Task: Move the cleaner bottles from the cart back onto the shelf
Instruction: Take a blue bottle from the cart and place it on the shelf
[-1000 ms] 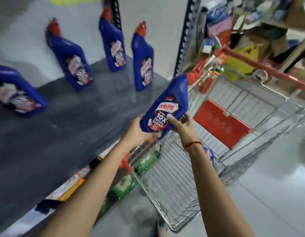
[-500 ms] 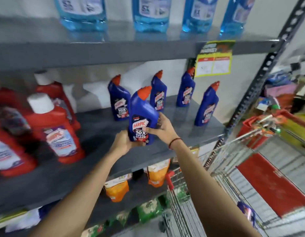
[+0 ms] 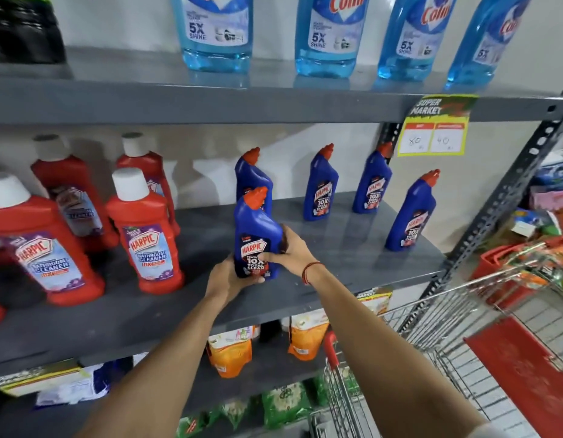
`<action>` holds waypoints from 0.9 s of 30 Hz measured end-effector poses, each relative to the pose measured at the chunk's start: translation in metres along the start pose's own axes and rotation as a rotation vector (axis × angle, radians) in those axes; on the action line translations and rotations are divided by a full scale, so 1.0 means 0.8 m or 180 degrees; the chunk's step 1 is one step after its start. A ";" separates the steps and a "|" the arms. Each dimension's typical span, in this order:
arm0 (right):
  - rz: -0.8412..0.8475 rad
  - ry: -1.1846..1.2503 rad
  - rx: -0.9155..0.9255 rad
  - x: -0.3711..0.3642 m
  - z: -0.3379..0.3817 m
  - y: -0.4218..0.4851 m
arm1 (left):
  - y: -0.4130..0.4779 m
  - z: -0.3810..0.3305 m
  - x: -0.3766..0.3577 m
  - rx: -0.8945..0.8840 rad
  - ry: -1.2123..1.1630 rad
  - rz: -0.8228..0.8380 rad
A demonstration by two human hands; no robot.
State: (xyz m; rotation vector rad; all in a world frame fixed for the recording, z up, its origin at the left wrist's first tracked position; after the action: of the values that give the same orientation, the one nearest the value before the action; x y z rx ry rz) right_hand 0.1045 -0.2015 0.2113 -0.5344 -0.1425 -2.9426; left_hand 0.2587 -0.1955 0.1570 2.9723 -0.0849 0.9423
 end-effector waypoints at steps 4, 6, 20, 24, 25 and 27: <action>0.0032 -0.0045 -0.0068 0.002 -0.006 0.002 | 0.001 0.001 -0.002 0.0007 0.0099 -0.0068; -0.0047 0.0012 -0.0120 0.002 -0.014 0.002 | 0.001 0.001 -0.004 0.0036 0.0128 -0.0134; -0.1519 0.0351 -0.0495 0.190 -0.111 -0.116 | -0.098 -0.062 -0.058 0.0456 -0.0185 -0.1906; -0.2321 0.0543 -0.0734 0.283 -0.178 -0.200 | -0.129 -0.157 -0.189 -0.0642 0.0126 -0.1173; -0.2402 0.0578 -0.0836 0.296 -0.193 -0.216 | -0.133 -0.174 -0.215 -0.0928 0.0179 -0.0920; -0.2564 0.0591 -0.1134 0.327 -0.232 -0.257 | -0.137 -0.199 -0.275 -0.1291 0.0233 -0.0373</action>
State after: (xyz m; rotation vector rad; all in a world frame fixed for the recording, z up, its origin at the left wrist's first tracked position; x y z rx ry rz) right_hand -0.2341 -0.0547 0.1172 -0.2718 0.2588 -3.8204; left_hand -0.0057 -0.0701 0.1601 2.5412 -0.0873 0.8948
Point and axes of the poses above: each hand's wrist, its own y-axis towards the middle knuckle, its own x-axis out of the back of the hand, z = x × y, the point moved 10 cm from there along y, towards the middle knuckle, and after that the axes turned 2 degrees about z, right-handed, at the moved point
